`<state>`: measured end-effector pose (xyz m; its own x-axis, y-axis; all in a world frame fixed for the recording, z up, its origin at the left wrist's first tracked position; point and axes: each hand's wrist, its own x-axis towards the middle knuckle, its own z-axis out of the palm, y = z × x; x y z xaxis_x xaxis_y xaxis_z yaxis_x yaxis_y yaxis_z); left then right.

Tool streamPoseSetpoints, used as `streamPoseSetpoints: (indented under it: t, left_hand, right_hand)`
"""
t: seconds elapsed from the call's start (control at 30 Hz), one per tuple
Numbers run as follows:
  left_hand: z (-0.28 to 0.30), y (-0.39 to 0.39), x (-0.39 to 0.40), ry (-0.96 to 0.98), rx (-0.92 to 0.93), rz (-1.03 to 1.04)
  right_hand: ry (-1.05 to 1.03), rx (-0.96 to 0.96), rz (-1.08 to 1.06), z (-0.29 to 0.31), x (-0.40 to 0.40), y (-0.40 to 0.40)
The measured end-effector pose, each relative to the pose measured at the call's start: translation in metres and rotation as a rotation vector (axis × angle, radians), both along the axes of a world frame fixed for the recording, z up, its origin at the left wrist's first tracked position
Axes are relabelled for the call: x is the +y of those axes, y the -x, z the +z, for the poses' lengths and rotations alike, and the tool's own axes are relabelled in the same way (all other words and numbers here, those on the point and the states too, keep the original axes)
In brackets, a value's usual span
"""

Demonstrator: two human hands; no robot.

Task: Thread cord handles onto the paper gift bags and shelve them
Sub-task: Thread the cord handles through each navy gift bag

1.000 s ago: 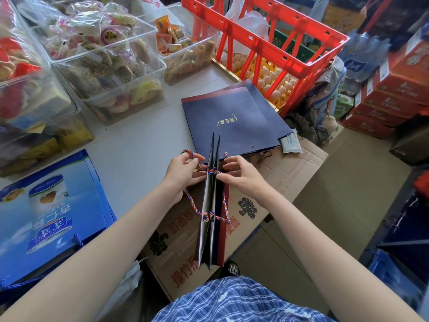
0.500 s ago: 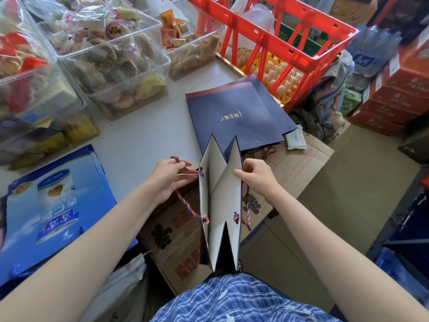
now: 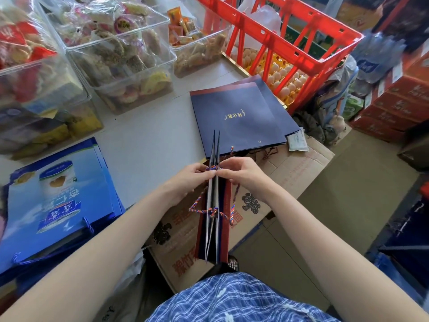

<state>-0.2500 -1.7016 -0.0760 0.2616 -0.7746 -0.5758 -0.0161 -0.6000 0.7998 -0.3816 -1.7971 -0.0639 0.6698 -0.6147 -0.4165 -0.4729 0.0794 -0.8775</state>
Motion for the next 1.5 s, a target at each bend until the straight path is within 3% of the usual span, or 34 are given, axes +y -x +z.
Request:
streamPoseSetpoints:
  t: [0.1,0.27,0.33,0.5,0.77,0.9,1.03,1.13,1.27,1.33,1.4,1.5]
  left_hand:
    - [0.003,-0.009,-0.001,0.026,-0.063,0.035]
    - [0.010,-0.011,-0.001,-0.044,0.256,0.263]
    - [0.011,-0.010,0.000,-0.037,0.279,0.319]
    - [0.015,-0.014,0.013,-0.026,-0.020,0.117]
    - [0.009,-0.024,0.025,0.030,-0.135,0.260]
    - [0.007,-0.029,0.031,-0.021,-0.324,0.263]
    - [0.012,-0.034,0.036,-0.116,-0.575,0.141]
    - [0.014,-0.029,0.040,-0.092,-0.439,0.117]
    - [0.042,-0.010,0.037,0.041,0.133,0.042]
    - [0.060,-0.009,0.028,0.140,0.262,-0.019]
    - [0.078,-0.008,0.020,0.188,0.218,-0.074]
    - [0.094,-0.003,0.013,0.264,-0.054,-0.182]
  right_hand:
    - [0.006,0.091,-0.009,0.000,-0.001,-0.002]
    - [-0.113,0.012,-0.089,-0.003,0.005,0.000]
    - [-0.142,-0.013,-0.100,-0.002,0.007,0.000]
    - [-0.110,0.018,-0.124,0.003,0.008,0.003]
    - [0.062,0.018,-0.183,-0.005,0.017,0.002]
    - [0.147,0.067,-0.211,-0.002,0.024,0.002]
    - [0.208,0.100,-0.236,0.001,0.027,0.005]
    - [0.156,0.091,-0.199,-0.001,0.030,0.004]
    - [-0.071,0.000,-0.138,0.010,0.043,0.005]
    - [-0.225,-0.162,-0.117,0.023,0.045,0.007]
    - [-0.303,-0.300,-0.082,0.040,0.042,0.007]
    - [-0.267,-0.399,-0.094,0.058,0.039,0.002]
